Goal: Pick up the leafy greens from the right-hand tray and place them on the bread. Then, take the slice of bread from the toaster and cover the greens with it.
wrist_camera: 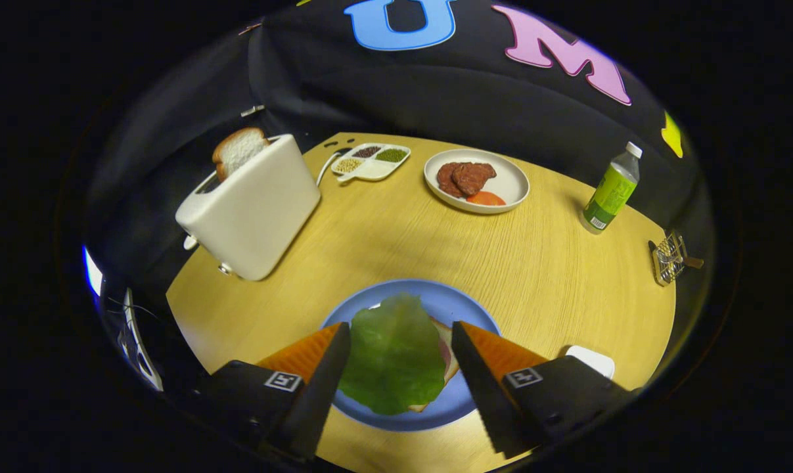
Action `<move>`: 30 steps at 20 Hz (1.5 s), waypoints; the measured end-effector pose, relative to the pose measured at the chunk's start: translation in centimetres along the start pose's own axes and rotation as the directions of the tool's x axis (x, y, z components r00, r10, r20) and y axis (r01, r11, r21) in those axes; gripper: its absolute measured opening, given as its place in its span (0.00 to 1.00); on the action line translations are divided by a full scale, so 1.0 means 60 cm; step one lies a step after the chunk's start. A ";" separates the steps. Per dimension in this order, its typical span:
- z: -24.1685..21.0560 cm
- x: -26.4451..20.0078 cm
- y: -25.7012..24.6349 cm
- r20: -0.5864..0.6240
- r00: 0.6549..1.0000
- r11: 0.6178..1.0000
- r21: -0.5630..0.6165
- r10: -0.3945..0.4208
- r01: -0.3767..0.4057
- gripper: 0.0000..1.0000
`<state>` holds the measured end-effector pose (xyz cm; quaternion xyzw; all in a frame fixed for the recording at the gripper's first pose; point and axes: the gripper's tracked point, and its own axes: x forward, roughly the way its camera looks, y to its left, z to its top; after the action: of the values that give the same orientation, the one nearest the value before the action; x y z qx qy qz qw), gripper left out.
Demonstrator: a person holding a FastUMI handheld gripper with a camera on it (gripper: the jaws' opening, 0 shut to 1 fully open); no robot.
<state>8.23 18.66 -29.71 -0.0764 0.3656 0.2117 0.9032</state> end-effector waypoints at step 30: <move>0.365 0.053 0.371 0.405 0.909 0.985 -0.169 0.097 -0.030 1.00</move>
<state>14.27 46.11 -15.73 -0.0898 0.1514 0.2806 0.9435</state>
